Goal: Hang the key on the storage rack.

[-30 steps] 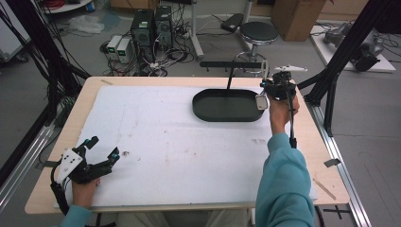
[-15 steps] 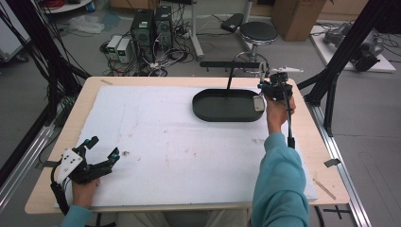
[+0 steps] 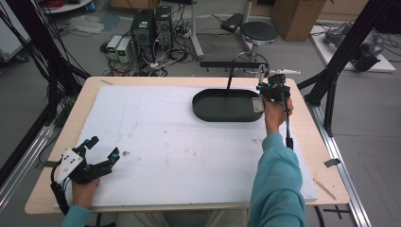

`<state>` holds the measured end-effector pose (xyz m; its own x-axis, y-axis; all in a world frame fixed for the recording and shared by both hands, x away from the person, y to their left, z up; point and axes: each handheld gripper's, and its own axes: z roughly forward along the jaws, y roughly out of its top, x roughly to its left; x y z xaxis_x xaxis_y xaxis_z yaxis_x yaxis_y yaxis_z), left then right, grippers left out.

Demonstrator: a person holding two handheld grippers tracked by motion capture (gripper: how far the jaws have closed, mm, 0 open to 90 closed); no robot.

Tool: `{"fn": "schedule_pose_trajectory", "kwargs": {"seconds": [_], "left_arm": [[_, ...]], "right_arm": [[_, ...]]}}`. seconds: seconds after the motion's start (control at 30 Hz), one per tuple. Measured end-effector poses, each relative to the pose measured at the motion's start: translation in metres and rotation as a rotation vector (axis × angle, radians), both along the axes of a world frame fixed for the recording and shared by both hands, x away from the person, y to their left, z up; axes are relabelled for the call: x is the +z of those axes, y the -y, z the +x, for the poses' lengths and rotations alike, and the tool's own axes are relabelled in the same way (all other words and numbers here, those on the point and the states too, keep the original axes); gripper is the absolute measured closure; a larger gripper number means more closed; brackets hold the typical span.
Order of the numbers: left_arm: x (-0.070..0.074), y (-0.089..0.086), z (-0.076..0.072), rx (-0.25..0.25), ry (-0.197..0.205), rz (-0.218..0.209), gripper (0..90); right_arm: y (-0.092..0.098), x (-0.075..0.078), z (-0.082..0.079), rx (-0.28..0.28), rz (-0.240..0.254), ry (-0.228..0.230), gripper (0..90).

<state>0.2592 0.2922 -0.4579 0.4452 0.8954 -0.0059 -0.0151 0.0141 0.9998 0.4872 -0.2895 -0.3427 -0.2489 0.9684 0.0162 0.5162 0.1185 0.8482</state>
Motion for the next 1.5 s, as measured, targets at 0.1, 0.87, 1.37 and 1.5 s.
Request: {"fn": "schedule_pose_trajectory", "kwargs": {"seconds": [0.1, 0.87, 1.37, 1.5], "left_arm": [[0.000, 0.000, 0.000, 0.000, 0.001, 0.000, 12.3], [0.000, 0.000, 0.000, 0.000, 0.003, -0.001, 12.4], [0.000, 0.000, 0.000, 0.000, 0.003, -0.001, 12.4], [0.000, 0.000, 0.000, -0.001, 0.004, -0.002, 12.4]], "right_arm": [[0.004, -0.005, 0.000, 0.000, 0.018, -0.004, 82.2], [0.002, -0.019, 0.011, 0.018, 0.049, -0.021, 81.9], [0.008, -0.021, 0.013, 0.035, 0.103, -0.013, 41.4], [0.007, -0.016, 0.008, -0.011, 0.076, 0.040, 8.0]]}}
